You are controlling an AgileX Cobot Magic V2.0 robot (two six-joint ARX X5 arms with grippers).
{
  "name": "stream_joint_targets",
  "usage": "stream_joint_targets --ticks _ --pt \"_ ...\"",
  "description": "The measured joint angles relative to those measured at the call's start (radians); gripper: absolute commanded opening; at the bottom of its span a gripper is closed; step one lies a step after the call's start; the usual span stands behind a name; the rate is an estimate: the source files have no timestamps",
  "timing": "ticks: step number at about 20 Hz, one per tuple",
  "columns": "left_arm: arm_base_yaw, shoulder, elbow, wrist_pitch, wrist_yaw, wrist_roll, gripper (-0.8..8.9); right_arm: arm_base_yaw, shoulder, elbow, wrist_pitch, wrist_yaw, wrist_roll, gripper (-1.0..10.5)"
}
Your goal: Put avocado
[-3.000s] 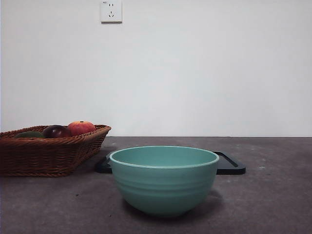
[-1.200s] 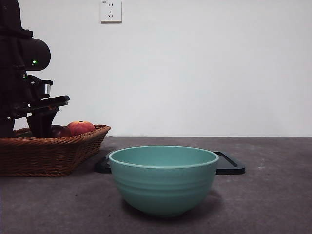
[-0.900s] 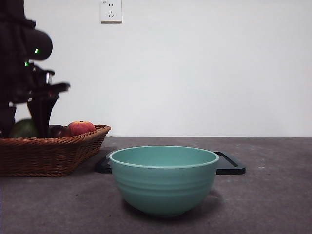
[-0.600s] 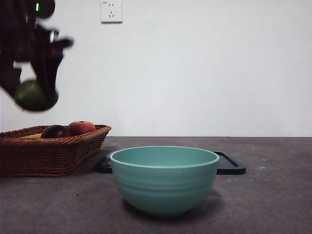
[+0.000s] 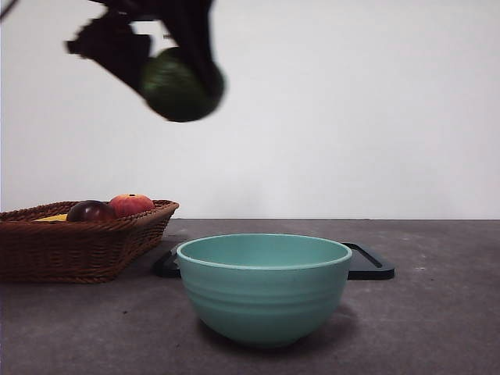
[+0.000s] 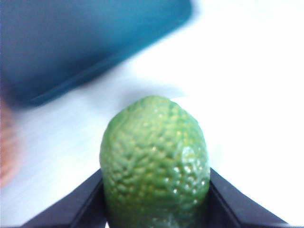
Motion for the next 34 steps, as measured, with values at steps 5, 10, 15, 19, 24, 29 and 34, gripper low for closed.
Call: stream_joint_targets --ticks 5,10,15,19,24,29,34 --pt "-0.121 0.122 0.000 0.065 0.000 -0.017 1.18 0.000 0.000 0.000 0.000 0.000 0.000 5.7" --pt "-0.186 0.271 0.000 0.085 0.000 -0.018 1.18 0.000 0.000 0.000 0.000 0.000 0.000 5.7" --pt "-0.198 0.347 0.000 0.088 -0.002 -0.018 1.17 0.000 0.000 0.000 0.000 0.000 0.000 5.7" --pt "-0.198 0.385 0.000 0.086 -0.074 -0.018 1.17 0.000 0.000 0.000 0.000 0.000 0.000 5.7" --pt "-0.198 0.385 0.000 0.084 -0.098 -0.018 1.20 0.000 0.000 0.000 0.000 0.000 0.000 5.7" --pt "-0.201 0.385 0.000 0.084 -0.098 -0.018 2.73 0.000 0.000 0.000 0.000 0.000 0.000 5.7" --pt "-0.202 0.385 0.000 0.080 -0.098 -0.018 4.94 0.000 0.000 0.000 0.000 0.000 0.000 5.7"
